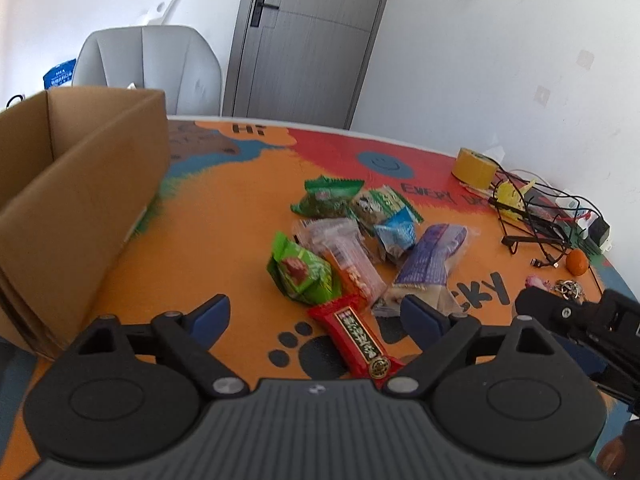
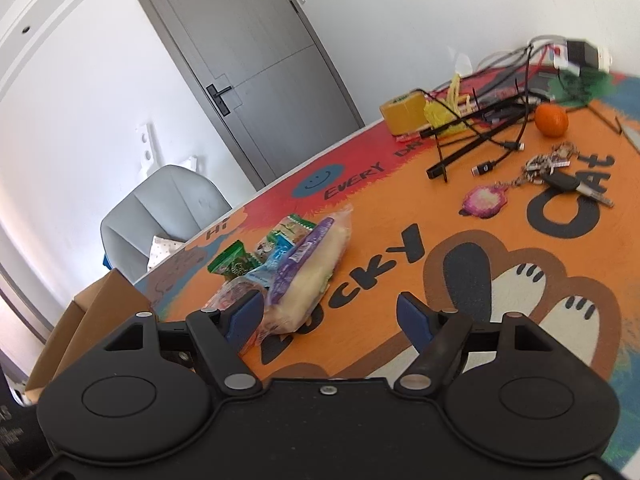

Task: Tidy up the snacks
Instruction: 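Grasp the red candy bar with left tool while right tool grasps purple-wrapped bread bag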

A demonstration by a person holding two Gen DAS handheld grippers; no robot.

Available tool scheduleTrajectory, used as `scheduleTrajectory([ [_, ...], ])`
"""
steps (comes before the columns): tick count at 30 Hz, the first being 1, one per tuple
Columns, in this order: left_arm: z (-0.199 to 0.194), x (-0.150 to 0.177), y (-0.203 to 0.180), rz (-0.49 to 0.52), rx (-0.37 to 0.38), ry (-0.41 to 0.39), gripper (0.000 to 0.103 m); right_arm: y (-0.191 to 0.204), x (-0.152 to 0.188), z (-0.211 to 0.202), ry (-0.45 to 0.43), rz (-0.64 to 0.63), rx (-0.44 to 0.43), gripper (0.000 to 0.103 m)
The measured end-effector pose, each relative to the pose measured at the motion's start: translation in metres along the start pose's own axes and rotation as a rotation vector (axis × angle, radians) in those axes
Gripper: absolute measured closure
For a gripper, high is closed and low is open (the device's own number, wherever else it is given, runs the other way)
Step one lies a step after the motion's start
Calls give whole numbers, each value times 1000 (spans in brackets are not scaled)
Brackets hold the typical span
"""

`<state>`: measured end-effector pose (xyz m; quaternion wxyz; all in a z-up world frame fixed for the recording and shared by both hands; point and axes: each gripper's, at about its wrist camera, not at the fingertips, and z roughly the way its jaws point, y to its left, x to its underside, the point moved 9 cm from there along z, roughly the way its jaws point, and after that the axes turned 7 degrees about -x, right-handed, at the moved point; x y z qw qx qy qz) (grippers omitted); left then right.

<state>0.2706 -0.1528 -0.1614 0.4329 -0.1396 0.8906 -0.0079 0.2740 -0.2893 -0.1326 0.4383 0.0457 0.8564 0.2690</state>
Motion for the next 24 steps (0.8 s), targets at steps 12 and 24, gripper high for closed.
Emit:
scheduleTrajectory([
  [12, 14, 11, -8, -17, -67, 6, 43, 1, -4, 42, 53, 13, -46, 32],
  [24, 13, 10, 6, -18, -72, 6, 83, 20, 2, 75, 93, 0, -54, 33],
])
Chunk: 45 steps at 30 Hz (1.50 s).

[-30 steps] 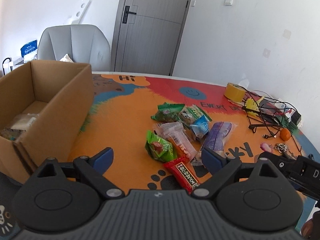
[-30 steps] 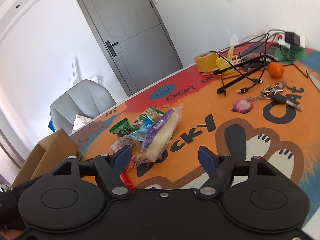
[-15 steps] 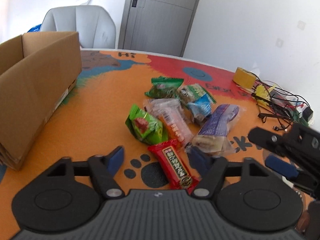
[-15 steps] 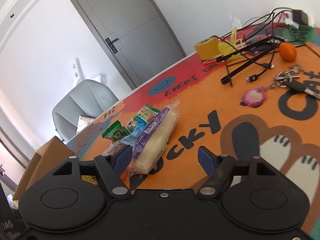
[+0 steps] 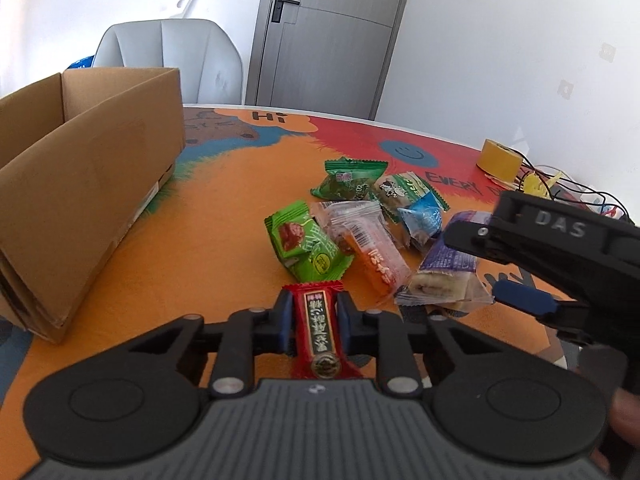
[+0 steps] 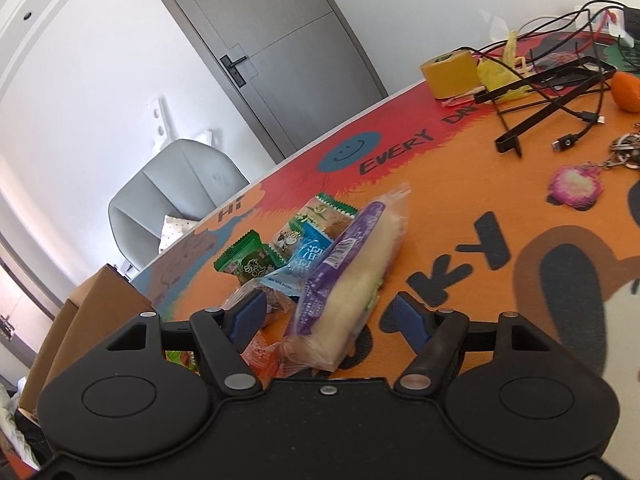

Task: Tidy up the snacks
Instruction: 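Grasp the red candy bar with left tool while right tool grasps purple-wrapped bread bag, then carry the red candy bar to the box with left tool while right tool carries the bread bag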

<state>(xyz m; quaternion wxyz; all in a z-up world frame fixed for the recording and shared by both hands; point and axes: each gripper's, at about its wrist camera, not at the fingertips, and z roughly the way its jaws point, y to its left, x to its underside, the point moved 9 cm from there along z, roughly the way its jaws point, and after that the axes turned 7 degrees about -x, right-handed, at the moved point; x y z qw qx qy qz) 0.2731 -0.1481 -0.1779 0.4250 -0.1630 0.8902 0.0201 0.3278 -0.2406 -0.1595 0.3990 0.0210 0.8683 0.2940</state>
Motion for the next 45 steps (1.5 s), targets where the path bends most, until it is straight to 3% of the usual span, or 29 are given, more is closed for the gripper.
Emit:
scheduleTrajectory([
  [1, -1, 0, 1, -2, 3, 1, 84, 0, 1, 3, 6, 0, 6, 35],
  [7, -7, 4, 6, -14, 19, 14, 85, -2, 5, 5, 32, 13, 22, 67],
  [11, -10, 5, 10, -20, 20, 19, 85, -3, 10, -5, 37, 20, -4, 75],
  [20, -15, 10, 9, 40, -16, 10, 81, -7, 23, -36, 49, 11, 14, 76],
  [23, -17, 13, 8, 66, -19, -3, 77, -8, 24, -46, 43, -14, 62, 72],
  [25, -18, 15, 6, 86, -21, -9, 70, -10, 23, -50, 29, -34, 93, 68],
  [27, -19, 16, 1, 106, -7, -10, 49, -12, 22, -49, 25, -35, 104, 58],
  [30, -21, 20, -2, 133, -13, -15, 40, -13, 21, -45, 19, -42, 120, 51],
  [35, -20, 20, 2, 135, -25, -34, 44, -7, 21, -34, 8, -93, 150, 39],
  [37, -20, 19, 7, 129, -44, -42, 56, -2, 22, -31, 14, -110, 153, 39],
  [39, -20, 16, 13, 117, -60, -46, 82, 3, 23, -28, 26, -135, 153, 35],
  [45, -23, 7, 30, 92, -67, -69, 84, 11, 26, -18, 36, -203, 205, 30],
])
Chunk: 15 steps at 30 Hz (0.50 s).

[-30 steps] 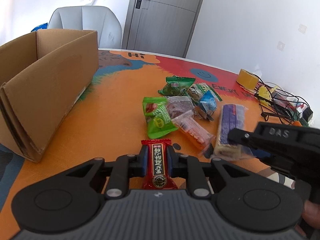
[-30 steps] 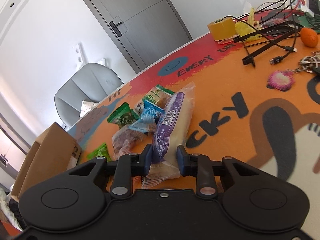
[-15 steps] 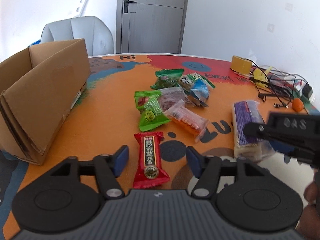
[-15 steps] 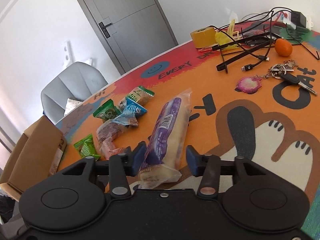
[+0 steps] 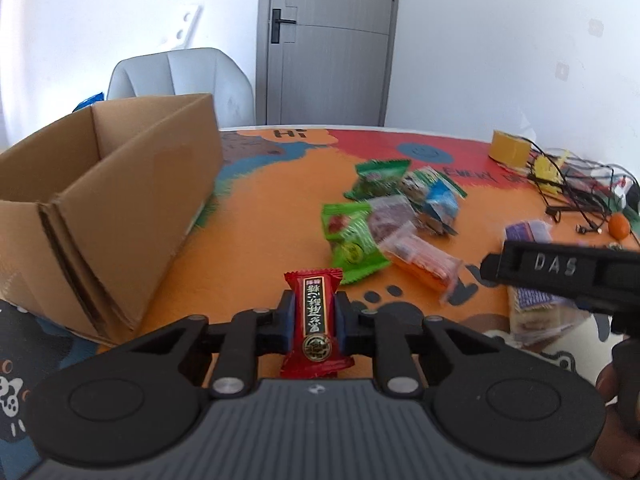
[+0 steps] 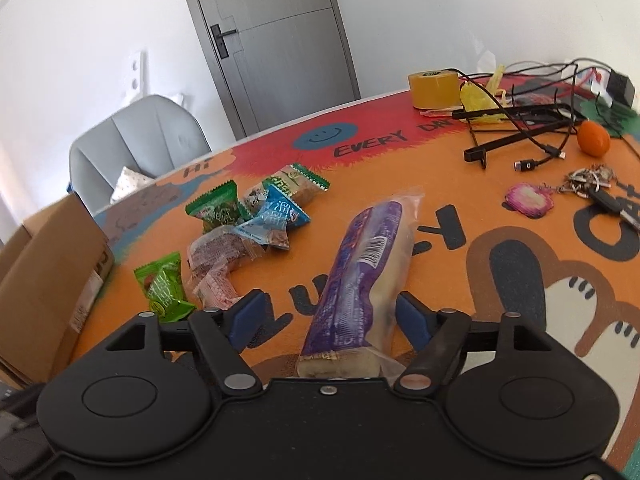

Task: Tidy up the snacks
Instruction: 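Carry the red candy bar to the box with left tool while right tool carries the bread bag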

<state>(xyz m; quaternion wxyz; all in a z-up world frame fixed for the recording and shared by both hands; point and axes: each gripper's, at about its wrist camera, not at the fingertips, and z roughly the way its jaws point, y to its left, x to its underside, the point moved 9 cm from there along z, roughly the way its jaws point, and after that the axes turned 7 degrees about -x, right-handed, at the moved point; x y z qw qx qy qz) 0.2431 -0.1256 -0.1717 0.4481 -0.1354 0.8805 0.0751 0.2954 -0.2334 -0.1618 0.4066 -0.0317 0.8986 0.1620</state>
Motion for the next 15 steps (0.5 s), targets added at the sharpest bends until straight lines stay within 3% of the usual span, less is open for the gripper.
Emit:
scheduleTrajectory([
  [4, 1, -4, 11, -31, -2, 3, 84, 8, 3, 4, 10, -45, 26, 32],
  [6, 1, -6, 16, -43, 1, 0, 84, 9, 5, 5, 8, -71, 52, 52],
  [8, 0, -9, 20, -52, 5, -2, 84, 9, 6, 3, -1, -81, 67, 58],
  [15, -5, -21, 27, -72, 27, -31, 84, 10, 6, -11, -12, -20, 15, 67],
])
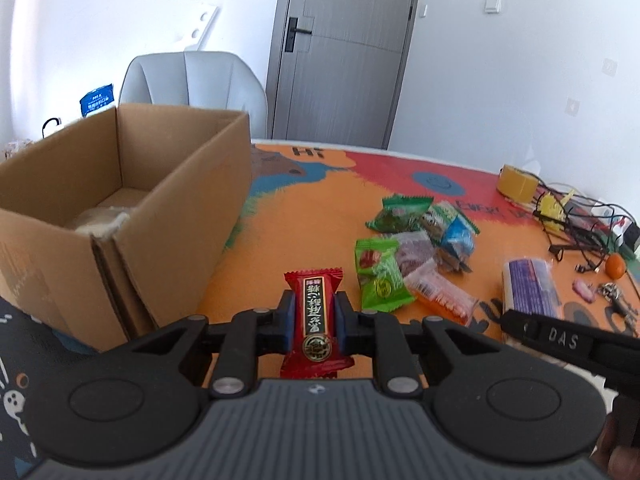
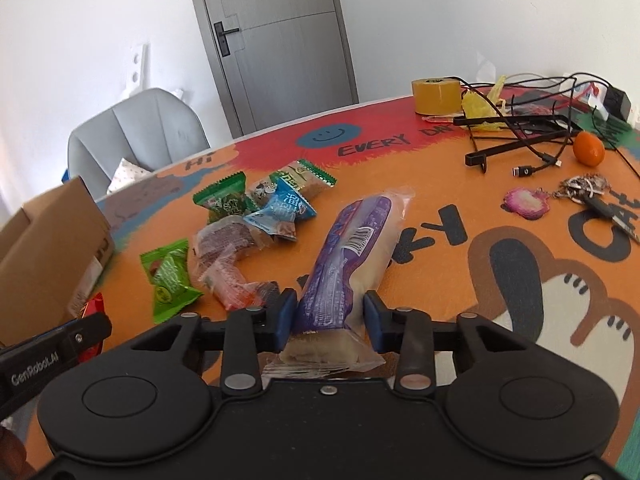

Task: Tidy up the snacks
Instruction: 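Carry the red candy bar to the box with left tool while right tool carries the bread bag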

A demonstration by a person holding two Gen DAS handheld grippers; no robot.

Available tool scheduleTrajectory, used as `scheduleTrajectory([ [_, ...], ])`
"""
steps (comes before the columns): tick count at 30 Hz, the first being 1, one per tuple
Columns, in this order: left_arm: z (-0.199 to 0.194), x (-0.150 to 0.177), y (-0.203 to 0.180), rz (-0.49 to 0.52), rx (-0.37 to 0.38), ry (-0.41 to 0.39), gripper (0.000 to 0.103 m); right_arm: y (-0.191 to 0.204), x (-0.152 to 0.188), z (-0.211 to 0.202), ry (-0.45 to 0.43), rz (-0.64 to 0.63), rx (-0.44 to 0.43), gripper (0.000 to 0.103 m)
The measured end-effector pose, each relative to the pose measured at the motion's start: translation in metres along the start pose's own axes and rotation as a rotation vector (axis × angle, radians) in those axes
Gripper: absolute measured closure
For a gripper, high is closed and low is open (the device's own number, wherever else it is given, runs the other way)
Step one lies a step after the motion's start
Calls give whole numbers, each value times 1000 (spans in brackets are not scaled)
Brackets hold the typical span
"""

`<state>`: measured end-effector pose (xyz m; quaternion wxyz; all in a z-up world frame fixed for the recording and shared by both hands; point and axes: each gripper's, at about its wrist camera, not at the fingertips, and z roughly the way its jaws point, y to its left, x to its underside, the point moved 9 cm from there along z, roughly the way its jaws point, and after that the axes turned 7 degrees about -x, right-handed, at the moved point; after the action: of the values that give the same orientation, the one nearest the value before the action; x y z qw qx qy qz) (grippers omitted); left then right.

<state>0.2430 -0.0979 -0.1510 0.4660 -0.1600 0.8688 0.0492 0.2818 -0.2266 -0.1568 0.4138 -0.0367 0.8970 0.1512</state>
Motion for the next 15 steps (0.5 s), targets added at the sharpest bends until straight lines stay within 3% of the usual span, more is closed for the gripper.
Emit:
scheduleTrajectory([
  [15, -35, -41, 21, -30, 15, -124, 84, 32, -26, -38, -116, 0, -46, 69],
])
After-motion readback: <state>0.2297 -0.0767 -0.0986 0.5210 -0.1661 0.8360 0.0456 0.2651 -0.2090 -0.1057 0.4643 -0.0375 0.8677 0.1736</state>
